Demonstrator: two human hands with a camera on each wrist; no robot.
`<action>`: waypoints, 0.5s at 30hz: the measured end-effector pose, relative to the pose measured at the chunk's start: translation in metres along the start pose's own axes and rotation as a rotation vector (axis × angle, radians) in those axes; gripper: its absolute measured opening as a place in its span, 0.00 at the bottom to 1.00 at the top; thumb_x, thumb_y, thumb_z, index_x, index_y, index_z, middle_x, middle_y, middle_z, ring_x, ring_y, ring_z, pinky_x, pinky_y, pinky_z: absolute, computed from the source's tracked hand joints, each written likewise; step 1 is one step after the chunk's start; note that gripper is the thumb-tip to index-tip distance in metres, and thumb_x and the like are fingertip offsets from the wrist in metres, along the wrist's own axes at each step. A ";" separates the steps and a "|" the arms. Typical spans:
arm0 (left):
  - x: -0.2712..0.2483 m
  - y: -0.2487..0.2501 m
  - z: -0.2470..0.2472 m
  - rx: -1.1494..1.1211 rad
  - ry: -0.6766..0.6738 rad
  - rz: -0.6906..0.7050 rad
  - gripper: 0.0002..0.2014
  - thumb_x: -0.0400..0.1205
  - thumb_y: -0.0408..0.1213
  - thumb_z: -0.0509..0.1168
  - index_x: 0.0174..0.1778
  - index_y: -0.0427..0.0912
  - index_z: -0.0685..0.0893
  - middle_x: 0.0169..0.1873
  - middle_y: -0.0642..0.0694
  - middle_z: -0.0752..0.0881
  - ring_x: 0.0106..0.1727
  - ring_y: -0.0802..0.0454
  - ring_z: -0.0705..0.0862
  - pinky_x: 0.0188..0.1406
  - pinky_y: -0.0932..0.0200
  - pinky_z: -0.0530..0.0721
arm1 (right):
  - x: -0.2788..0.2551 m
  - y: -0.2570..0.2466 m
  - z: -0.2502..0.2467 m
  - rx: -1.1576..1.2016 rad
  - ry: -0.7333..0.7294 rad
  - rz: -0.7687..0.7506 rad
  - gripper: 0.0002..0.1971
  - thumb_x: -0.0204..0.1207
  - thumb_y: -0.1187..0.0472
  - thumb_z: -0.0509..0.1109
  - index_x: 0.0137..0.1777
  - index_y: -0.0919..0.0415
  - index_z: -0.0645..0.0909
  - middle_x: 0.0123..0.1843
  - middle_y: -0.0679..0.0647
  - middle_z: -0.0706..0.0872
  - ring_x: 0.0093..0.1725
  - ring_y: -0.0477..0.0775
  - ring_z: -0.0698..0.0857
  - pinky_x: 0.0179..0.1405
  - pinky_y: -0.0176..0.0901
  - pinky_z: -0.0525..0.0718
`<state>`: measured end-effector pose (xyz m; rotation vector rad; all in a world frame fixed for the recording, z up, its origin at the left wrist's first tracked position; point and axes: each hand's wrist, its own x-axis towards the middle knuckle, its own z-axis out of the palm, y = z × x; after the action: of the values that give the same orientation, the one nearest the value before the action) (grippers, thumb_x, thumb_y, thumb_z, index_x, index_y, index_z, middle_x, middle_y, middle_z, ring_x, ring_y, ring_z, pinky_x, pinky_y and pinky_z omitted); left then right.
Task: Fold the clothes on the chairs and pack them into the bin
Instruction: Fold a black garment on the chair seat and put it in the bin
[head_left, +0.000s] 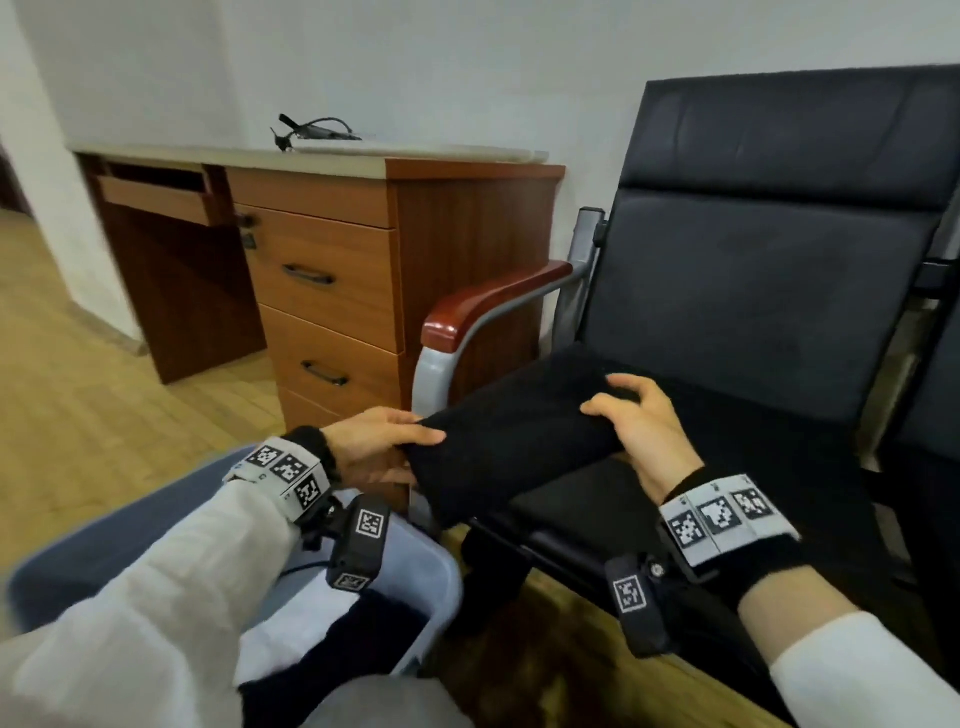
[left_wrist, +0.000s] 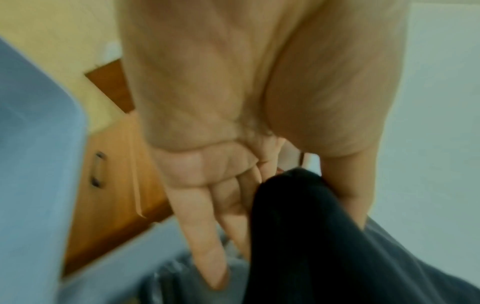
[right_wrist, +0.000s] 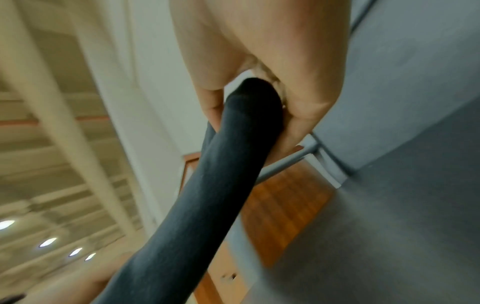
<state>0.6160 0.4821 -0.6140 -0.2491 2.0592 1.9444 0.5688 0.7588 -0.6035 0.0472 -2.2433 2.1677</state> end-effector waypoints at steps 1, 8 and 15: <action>-0.005 -0.010 -0.022 -0.009 0.064 -0.003 0.26 0.70 0.37 0.75 0.63 0.31 0.81 0.58 0.35 0.86 0.59 0.40 0.85 0.55 0.49 0.86 | -0.003 0.001 0.023 -0.055 -0.062 -0.010 0.25 0.65 0.58 0.79 0.61 0.50 0.75 0.59 0.51 0.81 0.58 0.54 0.84 0.64 0.57 0.82; -0.036 -0.103 -0.157 -0.122 0.468 -0.045 0.11 0.80 0.32 0.66 0.56 0.33 0.85 0.51 0.34 0.87 0.54 0.40 0.84 0.47 0.55 0.82 | -0.016 0.045 0.191 -0.353 -0.375 -0.096 0.18 0.76 0.52 0.73 0.54 0.54 0.67 0.50 0.51 0.76 0.43 0.50 0.82 0.30 0.42 0.85; -0.031 -0.185 -0.233 -0.171 0.723 -0.219 0.06 0.79 0.32 0.70 0.45 0.33 0.82 0.30 0.40 0.80 0.27 0.48 0.79 0.21 0.63 0.76 | 0.005 0.126 0.301 -0.451 -0.570 0.143 0.14 0.80 0.59 0.68 0.62 0.58 0.69 0.60 0.55 0.74 0.38 0.48 0.83 0.32 0.41 0.89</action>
<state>0.6827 0.2351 -0.7689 -1.3222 2.1094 2.0752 0.5605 0.4618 -0.7395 0.5770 -3.0790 1.8071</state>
